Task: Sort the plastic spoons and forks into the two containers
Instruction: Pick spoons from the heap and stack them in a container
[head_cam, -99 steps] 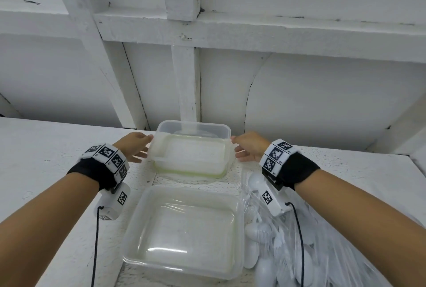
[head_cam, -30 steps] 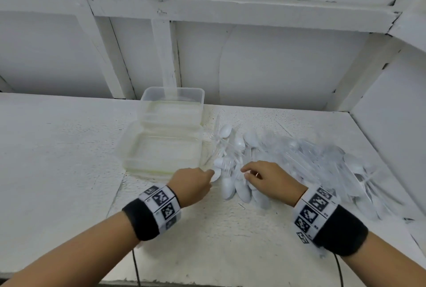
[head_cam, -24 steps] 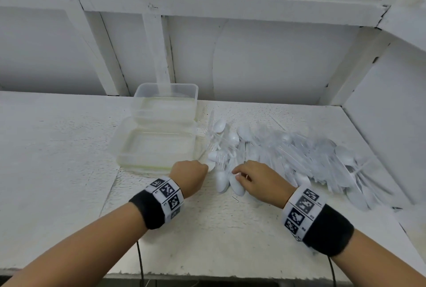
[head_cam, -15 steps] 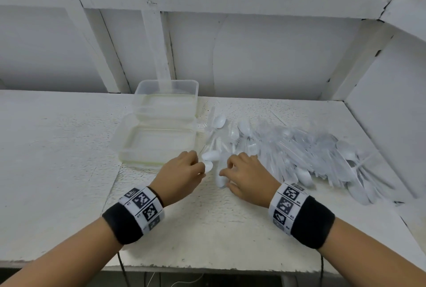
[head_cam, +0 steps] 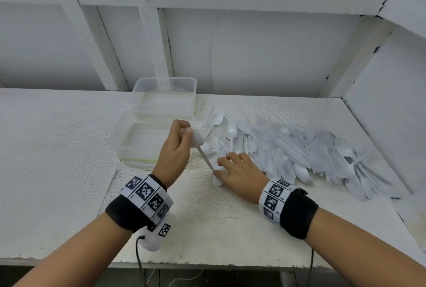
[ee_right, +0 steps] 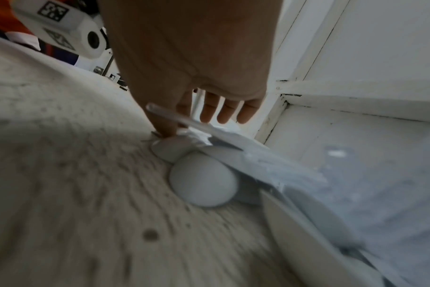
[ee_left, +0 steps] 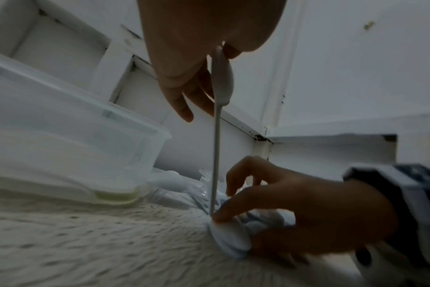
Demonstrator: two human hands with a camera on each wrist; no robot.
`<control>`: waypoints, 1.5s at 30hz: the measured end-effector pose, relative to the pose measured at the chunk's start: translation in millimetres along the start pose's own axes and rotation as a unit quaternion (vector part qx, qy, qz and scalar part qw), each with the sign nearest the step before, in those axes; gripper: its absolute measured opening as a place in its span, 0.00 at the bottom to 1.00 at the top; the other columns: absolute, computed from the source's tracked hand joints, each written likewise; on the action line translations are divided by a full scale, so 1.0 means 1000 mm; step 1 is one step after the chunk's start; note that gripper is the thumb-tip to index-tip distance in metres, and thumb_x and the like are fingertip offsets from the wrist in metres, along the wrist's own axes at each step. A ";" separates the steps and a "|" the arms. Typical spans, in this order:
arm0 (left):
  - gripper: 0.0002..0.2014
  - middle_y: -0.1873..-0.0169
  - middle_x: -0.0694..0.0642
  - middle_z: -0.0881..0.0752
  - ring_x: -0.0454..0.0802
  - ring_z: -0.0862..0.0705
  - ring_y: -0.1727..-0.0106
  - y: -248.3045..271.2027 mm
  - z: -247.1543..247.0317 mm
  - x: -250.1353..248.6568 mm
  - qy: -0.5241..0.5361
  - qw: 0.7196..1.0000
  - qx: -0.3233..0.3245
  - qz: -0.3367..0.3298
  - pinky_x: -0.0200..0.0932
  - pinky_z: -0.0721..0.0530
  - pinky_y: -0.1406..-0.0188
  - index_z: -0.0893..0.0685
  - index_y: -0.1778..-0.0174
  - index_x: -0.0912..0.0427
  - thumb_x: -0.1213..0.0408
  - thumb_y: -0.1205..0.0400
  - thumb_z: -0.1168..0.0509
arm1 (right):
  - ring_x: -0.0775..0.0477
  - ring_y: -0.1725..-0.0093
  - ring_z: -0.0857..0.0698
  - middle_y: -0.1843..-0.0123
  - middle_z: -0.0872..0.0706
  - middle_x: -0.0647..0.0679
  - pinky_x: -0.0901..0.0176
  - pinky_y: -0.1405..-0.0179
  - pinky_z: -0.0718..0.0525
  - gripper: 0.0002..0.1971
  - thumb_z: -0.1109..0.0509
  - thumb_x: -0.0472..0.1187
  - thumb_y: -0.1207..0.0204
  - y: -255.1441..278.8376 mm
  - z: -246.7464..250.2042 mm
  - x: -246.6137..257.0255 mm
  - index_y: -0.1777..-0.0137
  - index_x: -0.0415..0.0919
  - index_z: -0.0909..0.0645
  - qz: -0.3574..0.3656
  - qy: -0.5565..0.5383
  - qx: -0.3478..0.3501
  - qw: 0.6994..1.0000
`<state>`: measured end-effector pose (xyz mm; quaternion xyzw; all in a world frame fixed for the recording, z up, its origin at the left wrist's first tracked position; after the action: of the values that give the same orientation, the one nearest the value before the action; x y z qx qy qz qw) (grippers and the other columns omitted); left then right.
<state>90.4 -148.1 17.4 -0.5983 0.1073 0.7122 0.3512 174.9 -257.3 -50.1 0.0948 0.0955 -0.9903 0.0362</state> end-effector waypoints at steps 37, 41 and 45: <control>0.21 0.33 0.52 0.30 0.56 0.18 0.47 0.014 -0.110 0.035 -0.453 0.793 0.396 -0.095 0.42 0.26 0.59 0.26 0.28 0.54 0.59 0.18 0.39 | 0.56 0.65 0.27 0.59 0.23 0.47 0.68 0.66 0.30 0.08 0.41 0.34 0.18 0.061 0.046 -0.090 0.41 0.36 0.25 -0.355 -0.407 -0.077 0.838; 0.16 0.34 0.53 0.28 0.57 0.18 0.50 0.015 -0.120 0.029 -0.471 0.775 0.401 -0.131 0.42 0.27 0.61 0.21 0.33 0.57 0.59 0.17 0.41 | 0.52 0.58 0.20 0.55 0.18 0.51 0.73 0.58 0.26 0.13 0.43 0.42 0.16 0.084 0.042 -0.088 0.34 0.50 0.27 -0.363 -0.450 -0.077 0.812; 0.15 0.36 0.50 0.25 0.55 0.18 0.46 0.013 -0.119 0.030 -0.462 0.773 0.411 -0.141 0.42 0.25 0.58 0.21 0.35 0.55 0.60 0.16 0.42 | 0.58 0.56 0.17 0.53 0.15 0.56 0.62 0.54 0.20 0.16 0.42 0.50 0.17 0.095 0.029 -0.089 0.30 0.60 0.29 -0.360 -0.422 -0.006 0.832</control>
<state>173.4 -214.4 -44.6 -0.0038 0.1290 0.7334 0.6674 265.4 -351.3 -22.2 -0.3731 0.1045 -0.8765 -0.2856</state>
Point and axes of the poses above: each hand's wrist, its own y-axis away from the middle knuckle, its own z-axis out of the back of the hand, x = y × z, the point moved 7 cm from there along -y, towards the middle knuckle
